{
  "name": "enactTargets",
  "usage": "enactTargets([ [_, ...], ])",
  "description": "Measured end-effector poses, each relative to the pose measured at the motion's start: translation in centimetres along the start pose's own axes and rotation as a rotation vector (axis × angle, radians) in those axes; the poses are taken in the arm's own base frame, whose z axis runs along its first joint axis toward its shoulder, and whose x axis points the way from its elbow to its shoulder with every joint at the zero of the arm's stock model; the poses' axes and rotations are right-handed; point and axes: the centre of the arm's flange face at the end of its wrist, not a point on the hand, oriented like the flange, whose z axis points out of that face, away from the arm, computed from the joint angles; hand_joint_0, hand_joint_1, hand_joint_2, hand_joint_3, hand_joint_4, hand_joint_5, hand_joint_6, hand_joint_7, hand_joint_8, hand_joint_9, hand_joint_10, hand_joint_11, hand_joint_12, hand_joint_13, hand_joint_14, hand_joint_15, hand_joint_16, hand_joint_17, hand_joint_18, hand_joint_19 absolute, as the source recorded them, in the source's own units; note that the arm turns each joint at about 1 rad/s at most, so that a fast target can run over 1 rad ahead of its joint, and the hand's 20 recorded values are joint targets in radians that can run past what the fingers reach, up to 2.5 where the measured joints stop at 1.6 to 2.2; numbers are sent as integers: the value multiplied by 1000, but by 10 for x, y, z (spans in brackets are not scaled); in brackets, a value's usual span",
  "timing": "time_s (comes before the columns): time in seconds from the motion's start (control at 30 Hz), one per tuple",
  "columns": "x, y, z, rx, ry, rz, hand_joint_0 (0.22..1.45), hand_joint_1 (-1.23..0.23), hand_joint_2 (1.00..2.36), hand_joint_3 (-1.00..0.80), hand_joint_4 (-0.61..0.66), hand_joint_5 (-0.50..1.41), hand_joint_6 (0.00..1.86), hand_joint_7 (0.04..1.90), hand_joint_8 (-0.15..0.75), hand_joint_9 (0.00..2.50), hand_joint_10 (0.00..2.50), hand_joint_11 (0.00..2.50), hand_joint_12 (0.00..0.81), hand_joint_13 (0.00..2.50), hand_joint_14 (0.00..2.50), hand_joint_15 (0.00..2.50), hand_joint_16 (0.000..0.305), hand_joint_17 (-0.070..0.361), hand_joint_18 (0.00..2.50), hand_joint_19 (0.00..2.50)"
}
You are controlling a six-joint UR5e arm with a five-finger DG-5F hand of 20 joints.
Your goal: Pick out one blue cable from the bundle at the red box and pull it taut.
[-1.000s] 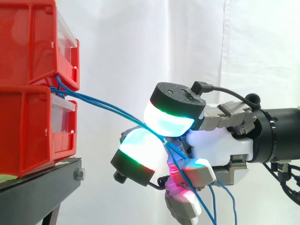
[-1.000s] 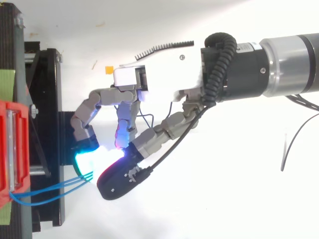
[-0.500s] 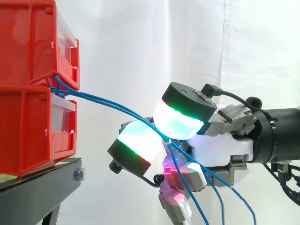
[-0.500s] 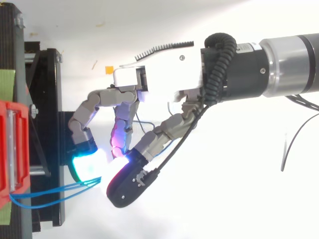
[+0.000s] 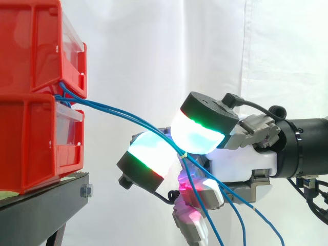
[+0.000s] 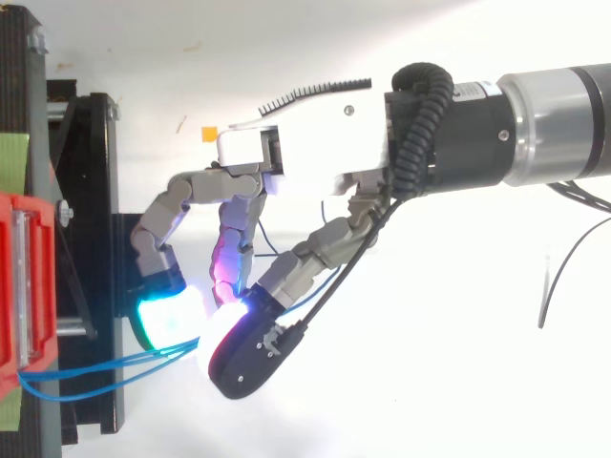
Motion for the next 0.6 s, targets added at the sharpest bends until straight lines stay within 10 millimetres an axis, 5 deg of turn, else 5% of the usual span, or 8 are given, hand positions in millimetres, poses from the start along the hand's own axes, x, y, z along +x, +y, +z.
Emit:
enactTargets([
  [0.2, 1, 0, 0, 0, 1, 0, 711, -517, 1000, -500, 6, -106, 799, 897, 284, 1213, 22, 584, 322, 1007, 24, 679, 36, 82, 791, 755],
  [0.47, 2, 0, 1, 1, 2, 0, 716, -477, 1000, -500, 110, -71, 671, 1103, 274, 1207, 23, 552, 316, 1011, 23, 675, 36, 80, 789, 759],
  [0.6, 3, 0, 1, 2, 1, 0, 610, -422, 1000, -500, 98, -72, 649, 1135, 291, 1203, 21, 557, 317, 993, 24, 682, 35, 80, 747, 763],
])
